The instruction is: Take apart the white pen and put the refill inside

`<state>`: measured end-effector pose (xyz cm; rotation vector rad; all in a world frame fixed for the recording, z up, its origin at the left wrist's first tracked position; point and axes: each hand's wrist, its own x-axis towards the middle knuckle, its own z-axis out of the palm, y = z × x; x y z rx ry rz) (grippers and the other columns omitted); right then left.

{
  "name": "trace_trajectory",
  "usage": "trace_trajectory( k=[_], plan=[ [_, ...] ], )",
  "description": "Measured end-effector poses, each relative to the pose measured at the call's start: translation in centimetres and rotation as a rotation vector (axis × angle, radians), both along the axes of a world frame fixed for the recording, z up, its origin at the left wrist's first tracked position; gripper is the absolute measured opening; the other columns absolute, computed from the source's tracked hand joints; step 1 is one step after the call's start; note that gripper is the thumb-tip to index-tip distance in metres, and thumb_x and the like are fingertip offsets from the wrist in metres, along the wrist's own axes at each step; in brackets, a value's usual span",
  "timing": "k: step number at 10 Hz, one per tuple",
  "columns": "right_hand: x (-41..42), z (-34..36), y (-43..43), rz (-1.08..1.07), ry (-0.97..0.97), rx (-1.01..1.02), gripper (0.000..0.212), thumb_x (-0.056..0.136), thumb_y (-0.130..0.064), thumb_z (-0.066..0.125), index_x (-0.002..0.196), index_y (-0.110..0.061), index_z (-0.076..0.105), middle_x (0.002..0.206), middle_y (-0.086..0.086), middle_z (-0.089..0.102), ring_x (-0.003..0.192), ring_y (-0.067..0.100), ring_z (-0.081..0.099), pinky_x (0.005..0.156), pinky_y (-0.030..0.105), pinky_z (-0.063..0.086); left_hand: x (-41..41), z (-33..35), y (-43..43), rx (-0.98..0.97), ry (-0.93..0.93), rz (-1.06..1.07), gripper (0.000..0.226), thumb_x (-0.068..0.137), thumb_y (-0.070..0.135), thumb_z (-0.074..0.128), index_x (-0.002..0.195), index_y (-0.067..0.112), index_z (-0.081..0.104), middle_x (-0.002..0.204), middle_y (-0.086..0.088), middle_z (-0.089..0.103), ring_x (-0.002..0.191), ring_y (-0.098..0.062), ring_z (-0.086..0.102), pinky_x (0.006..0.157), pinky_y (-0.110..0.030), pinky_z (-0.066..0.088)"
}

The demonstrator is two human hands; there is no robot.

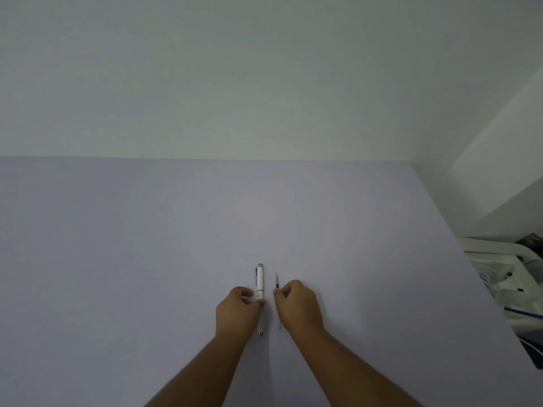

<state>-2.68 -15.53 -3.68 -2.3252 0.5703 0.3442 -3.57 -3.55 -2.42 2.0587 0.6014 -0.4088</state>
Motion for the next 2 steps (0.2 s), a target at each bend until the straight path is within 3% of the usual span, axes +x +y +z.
trace_trajectory(
  k=[1,2],
  plan=[
    [0.2,0.9,-0.4,-0.006,-0.050,-0.003,0.028,0.088,-0.037,0.052,0.099,-0.014,0.061,0.101,0.007,0.068,0.094,0.026,0.064,0.082,0.037,0.054,0.3,0.8,0.5,0.020,-0.031,-0.005,0.040,0.088,0.030,0.059,0.124,0.014,0.054,0.102,-0.003,0.062,0.093,-0.020,0.058,0.087,-0.032,0.048],
    [1.0,2.8,-0.9,-0.038,-0.158,-0.002,0.031,0.089,-0.036,0.053,0.109,-0.014,0.061,0.109,0.007,0.066,0.103,0.027,0.061,0.087,0.036,0.051,1.2,2.6,1.0,0.082,-0.079,0.000,0.052,0.092,0.034,0.050,0.139,0.016,0.038,0.133,-0.013,0.054,0.120,-0.031,0.049,0.106,-0.045,0.039]
  ],
)
